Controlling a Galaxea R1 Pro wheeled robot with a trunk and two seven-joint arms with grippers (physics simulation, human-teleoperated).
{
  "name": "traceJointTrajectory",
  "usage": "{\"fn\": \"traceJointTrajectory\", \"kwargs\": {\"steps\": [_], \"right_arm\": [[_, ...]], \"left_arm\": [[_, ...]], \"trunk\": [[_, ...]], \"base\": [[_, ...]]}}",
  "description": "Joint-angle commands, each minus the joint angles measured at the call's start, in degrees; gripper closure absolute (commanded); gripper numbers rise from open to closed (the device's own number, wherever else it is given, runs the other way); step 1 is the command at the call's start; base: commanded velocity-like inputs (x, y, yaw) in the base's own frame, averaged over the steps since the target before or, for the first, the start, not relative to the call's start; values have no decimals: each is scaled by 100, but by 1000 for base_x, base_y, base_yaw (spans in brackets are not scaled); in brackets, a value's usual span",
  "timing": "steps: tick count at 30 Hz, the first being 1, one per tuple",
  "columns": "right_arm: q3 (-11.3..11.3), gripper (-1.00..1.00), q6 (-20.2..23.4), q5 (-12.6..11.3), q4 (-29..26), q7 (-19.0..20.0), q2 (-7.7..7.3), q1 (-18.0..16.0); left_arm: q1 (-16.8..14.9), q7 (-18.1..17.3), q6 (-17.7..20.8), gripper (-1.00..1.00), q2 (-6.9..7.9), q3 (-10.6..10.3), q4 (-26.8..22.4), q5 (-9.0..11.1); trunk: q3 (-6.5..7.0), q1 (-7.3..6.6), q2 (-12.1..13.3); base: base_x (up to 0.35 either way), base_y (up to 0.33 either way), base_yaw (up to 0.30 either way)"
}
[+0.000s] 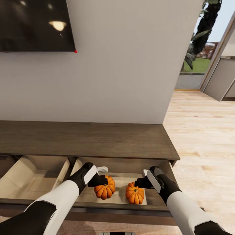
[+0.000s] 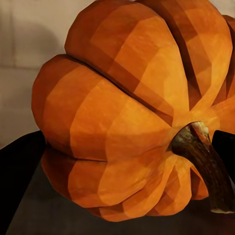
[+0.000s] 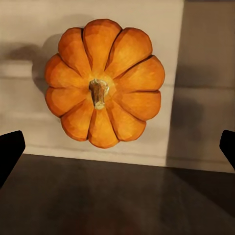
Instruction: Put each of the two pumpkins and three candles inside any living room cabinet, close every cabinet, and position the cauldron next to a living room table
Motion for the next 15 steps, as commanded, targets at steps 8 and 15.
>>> {"fn": "traceJointTrajectory", "kwargs": {"steps": [8,15], "right_arm": [[23,-100,20,-61,-6,-48,-3,-1],[23,-100,18,-61,-6,-47,-3,-3]], "left_arm": [[-2,44,16,-100,6,-39,-9,65],[-2,44,16,-100,6,-39,-9,65]], "trunk": [[-5,-1,-2],[-5,-1,-2]], "base": [[0,0,0],[0,0,0]]}}
